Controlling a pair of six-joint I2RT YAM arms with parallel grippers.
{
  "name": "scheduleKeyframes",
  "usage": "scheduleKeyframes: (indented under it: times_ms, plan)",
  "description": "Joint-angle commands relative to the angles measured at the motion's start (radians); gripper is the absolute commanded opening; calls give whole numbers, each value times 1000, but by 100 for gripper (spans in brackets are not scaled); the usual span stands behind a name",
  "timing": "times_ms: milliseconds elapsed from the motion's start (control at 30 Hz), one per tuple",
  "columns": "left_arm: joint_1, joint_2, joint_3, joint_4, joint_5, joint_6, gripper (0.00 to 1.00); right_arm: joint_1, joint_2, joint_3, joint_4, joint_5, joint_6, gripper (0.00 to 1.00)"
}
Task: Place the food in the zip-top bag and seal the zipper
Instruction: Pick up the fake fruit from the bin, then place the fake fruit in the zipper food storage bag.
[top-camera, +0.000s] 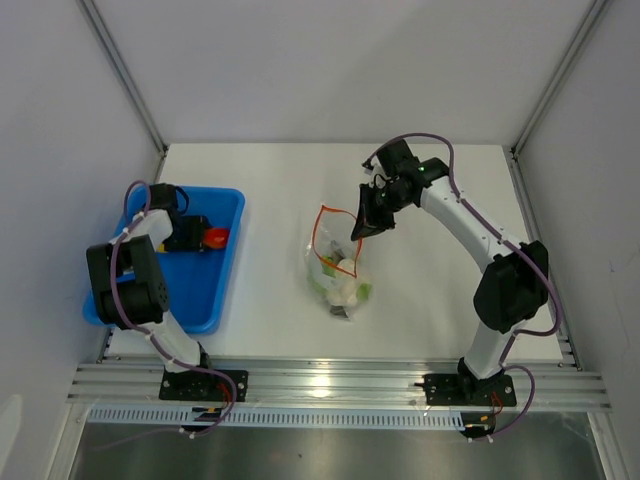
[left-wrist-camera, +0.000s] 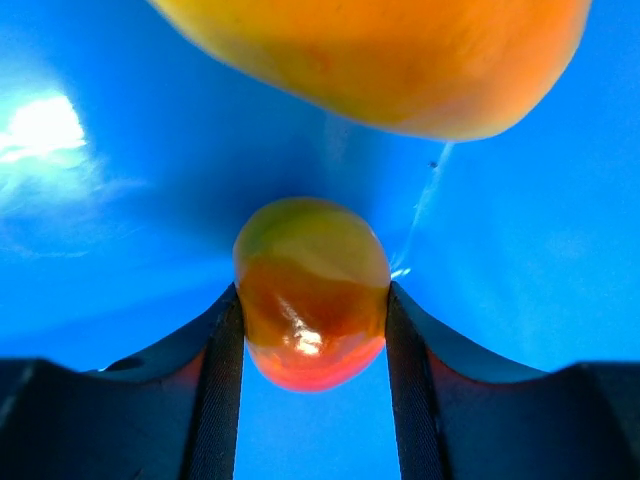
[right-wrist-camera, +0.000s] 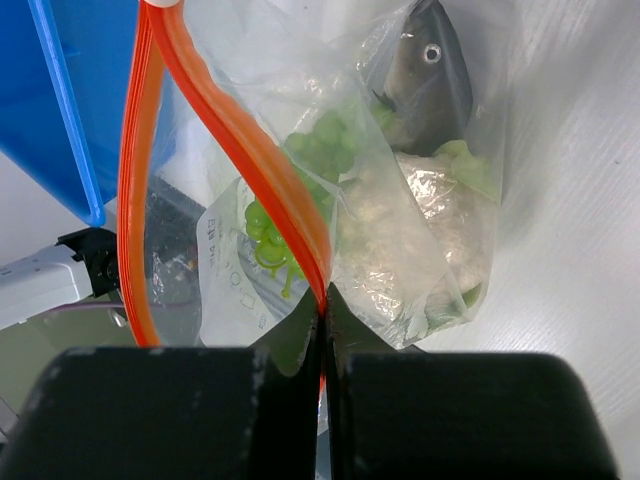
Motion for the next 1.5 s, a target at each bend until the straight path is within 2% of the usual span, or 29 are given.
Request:
scheduleKeyframes:
  times_ms: [0,167,400,600,800,833,967,1167,1267,1467]
  plan:
    - [10,-88,2,-44,9,64,12,-2,-63,-15,26,6,6,0]
    - [9,-229,-49,-85,36,176,0,-3,-98,-50,46,11,-2,0]
    - [-13,-506,-113,-177,40,328,1,-3,-144,-127,75,9,-11,0]
    - [-86,-636,-81,-263,90,438,1,-2,-177,-156,91,15,-13,0]
    - [-235,-616,0,-136,295,441,1,12,-209,-160,83,32,4,0]
    - [-261,-613,58,-139,296,446,1,13,-212,-160,82,35,6,0]
    - [-365,-613,134,-119,318,458,1,32,-229,-170,80,52,21,0]
    - [-493,-611,115,64,492,391,1,73,-237,-183,98,80,55,0]
    - [-556,-610,106,116,525,375,1,87,-238,-179,112,80,75,0]
    - [-645,-584,52,355,652,325,1,99,-243,-167,120,89,99,0]
